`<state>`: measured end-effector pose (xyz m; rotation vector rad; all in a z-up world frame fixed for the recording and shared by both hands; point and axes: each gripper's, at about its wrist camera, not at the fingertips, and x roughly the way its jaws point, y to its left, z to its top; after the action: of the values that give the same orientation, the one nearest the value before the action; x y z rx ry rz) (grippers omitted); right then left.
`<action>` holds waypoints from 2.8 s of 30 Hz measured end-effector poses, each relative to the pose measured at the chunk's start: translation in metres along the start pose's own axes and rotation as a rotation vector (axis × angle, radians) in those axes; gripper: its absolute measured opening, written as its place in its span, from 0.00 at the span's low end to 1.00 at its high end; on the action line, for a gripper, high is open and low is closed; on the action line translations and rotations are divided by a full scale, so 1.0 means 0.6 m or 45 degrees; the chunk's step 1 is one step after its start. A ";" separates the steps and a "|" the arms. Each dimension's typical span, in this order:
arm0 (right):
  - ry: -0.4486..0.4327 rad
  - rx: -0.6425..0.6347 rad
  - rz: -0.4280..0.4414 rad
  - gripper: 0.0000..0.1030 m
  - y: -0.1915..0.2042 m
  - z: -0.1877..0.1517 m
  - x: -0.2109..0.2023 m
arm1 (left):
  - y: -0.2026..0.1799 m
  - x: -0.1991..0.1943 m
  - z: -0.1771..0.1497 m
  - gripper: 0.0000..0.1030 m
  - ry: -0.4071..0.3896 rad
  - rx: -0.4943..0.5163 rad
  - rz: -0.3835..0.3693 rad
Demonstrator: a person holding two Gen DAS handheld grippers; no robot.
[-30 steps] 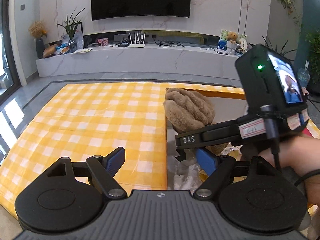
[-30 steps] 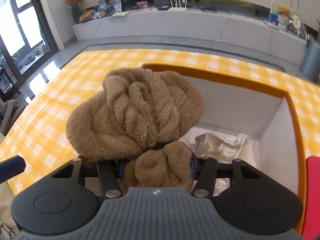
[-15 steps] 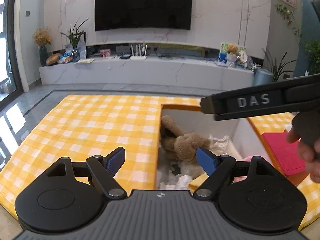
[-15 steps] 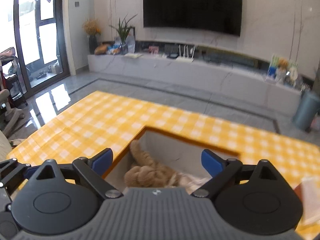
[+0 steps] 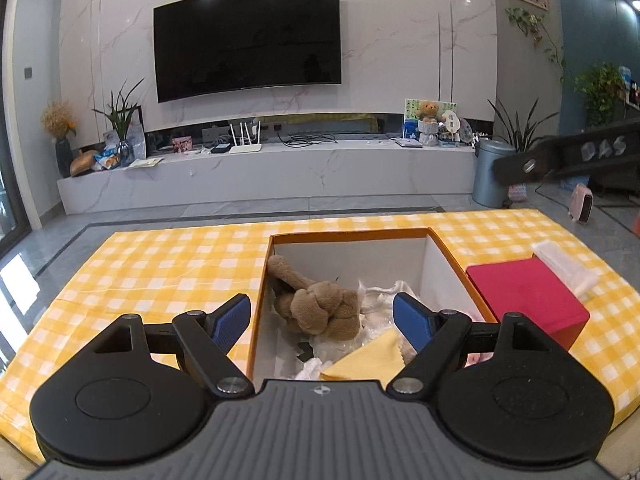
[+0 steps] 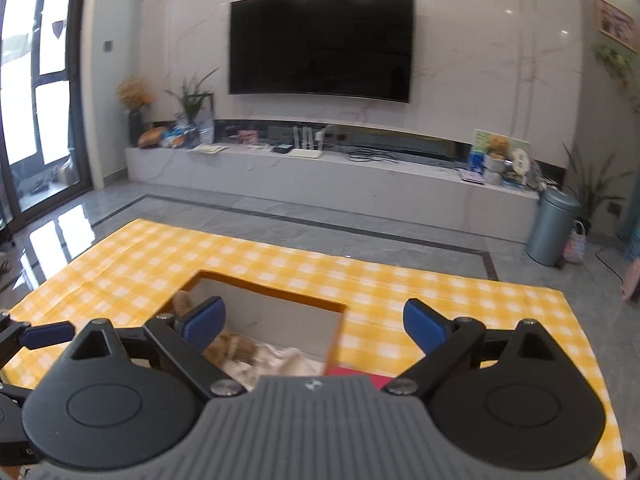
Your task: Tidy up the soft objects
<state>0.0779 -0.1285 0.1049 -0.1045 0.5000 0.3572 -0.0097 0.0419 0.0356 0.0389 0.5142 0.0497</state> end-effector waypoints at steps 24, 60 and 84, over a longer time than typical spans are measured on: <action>0.075 0.198 -0.405 0.93 -0.364 -0.108 -0.005 | -0.205 -0.011 -0.013 0.92 0.061 0.330 -0.321; 0.145 0.199 -0.331 0.95 -0.459 -0.255 0.095 | -0.477 0.331 0.086 0.92 0.140 0.322 -0.431; 0.294 -0.106 -0.512 0.67 -0.395 -0.299 0.230 | -0.416 0.451 0.113 0.92 0.357 -0.261 -0.692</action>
<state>0.1952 -0.3401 -0.1160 -0.3240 0.6770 -0.0294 0.2682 -0.1931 -0.0506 -0.3119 0.7831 -0.4288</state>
